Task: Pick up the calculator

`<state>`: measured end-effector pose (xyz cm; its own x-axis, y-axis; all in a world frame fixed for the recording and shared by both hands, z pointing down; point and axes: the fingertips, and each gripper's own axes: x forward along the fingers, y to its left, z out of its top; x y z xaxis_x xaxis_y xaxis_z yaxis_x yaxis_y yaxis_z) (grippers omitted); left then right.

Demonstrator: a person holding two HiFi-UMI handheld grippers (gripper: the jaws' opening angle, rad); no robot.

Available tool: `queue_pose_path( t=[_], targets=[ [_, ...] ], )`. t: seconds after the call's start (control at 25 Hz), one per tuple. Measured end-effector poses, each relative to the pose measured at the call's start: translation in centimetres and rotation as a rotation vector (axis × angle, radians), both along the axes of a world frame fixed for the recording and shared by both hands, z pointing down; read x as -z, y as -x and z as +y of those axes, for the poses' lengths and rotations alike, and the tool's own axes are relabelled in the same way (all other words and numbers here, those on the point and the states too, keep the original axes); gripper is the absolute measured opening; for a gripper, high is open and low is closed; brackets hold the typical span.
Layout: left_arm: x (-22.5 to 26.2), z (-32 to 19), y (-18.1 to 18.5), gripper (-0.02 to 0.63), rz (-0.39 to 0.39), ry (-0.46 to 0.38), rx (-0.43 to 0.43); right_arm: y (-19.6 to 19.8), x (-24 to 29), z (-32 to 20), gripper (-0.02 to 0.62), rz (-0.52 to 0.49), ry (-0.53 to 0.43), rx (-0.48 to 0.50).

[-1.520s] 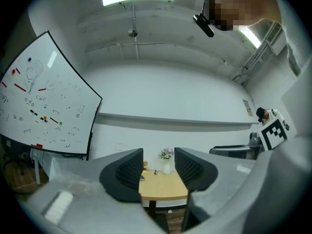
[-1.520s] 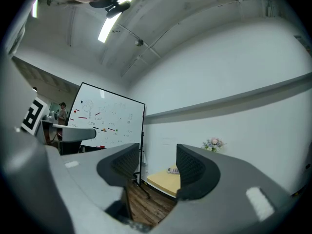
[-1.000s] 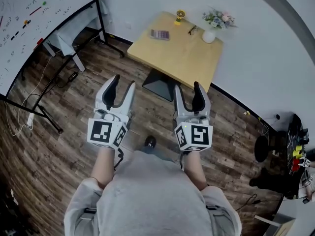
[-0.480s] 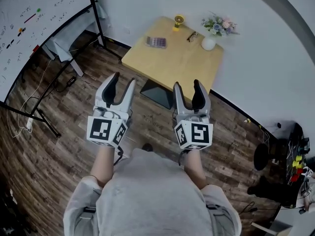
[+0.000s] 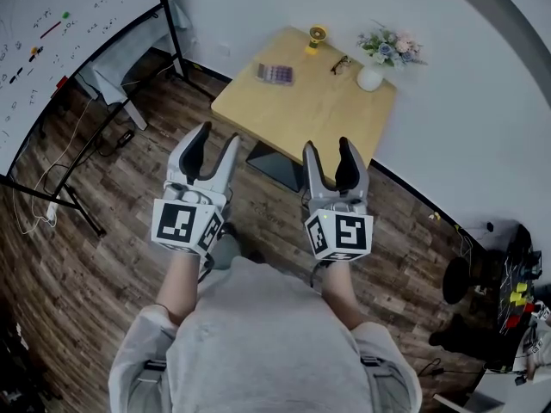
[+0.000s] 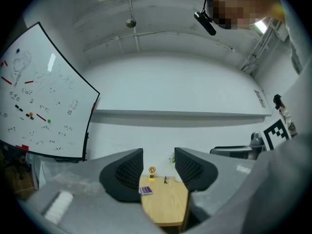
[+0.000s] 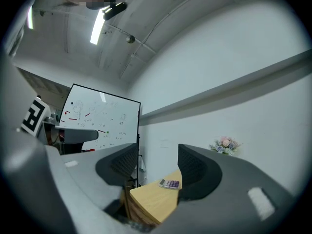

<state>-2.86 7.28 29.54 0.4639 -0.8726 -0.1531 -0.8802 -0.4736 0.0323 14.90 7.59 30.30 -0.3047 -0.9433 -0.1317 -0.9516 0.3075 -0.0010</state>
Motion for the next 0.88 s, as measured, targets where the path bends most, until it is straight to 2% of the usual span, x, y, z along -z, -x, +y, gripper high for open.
queue_pose_path(
  t=[0.36, 0.88],
  targets=[
    [-0.5, -4.7, -0.2, 0.198, 0.008, 0.008, -0.019, -0.2, -0.2, -4.3, 0.249, 0.007, 0.006, -0.02],
    [0.2, -15.1, 1.7, 0.198, 0.007, 0.007, -0.049, 1.3, 0.6, -14.0, 0.249, 0.004, -0.002, -0.069]
  ],
)
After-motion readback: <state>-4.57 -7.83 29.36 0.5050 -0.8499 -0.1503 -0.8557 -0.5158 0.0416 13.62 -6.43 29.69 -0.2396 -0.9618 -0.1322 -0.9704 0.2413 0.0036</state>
